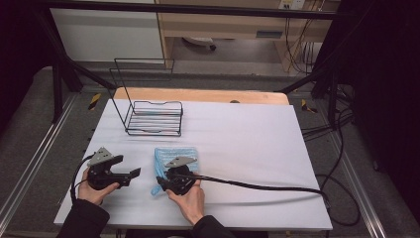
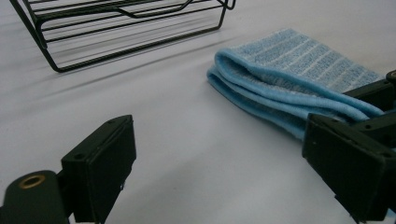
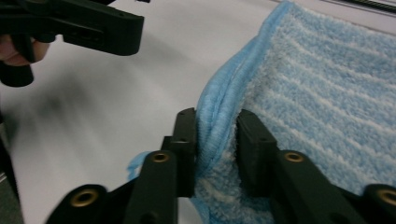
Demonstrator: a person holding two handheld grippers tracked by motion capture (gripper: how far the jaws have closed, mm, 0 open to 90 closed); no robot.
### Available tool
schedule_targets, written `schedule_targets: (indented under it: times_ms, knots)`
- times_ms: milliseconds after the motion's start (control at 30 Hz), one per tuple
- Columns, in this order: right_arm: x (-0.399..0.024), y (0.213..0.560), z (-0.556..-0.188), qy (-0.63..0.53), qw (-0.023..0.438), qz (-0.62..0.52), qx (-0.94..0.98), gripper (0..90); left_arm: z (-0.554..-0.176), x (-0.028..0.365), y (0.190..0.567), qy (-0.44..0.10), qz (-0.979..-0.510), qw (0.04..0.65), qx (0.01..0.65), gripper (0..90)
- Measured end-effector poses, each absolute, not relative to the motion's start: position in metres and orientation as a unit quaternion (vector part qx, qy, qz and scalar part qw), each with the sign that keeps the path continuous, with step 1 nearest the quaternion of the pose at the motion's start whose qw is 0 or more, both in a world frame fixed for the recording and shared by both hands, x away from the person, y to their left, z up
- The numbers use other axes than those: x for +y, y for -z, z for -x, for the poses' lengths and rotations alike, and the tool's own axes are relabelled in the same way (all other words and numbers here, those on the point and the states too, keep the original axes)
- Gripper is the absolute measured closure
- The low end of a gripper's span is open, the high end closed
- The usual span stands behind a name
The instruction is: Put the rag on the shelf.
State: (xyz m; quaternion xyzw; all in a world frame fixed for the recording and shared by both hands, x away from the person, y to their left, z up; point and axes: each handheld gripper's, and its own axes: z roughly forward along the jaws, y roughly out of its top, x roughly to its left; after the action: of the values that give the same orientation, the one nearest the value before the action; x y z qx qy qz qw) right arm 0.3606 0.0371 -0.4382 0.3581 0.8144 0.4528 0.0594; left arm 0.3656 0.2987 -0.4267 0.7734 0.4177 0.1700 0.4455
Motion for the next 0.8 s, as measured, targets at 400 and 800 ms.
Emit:
schedule_targets:
  times_ms: [400, 800]
  knots:
    - [-0.018, 0.399, -0.381, -0.471, 0.115, -0.338, 0.807, 23.9, -0.367, 0.295, 0.424, -0.161, -0.777, 0.442, 0.418, 7.5]
    - [-0.087, 0.416, -0.401, -0.451, 0.114, -0.360, 0.809, 6.8, -0.375, 0.283, 0.415, -0.162, -0.782, 0.433, 0.417, 5.6]
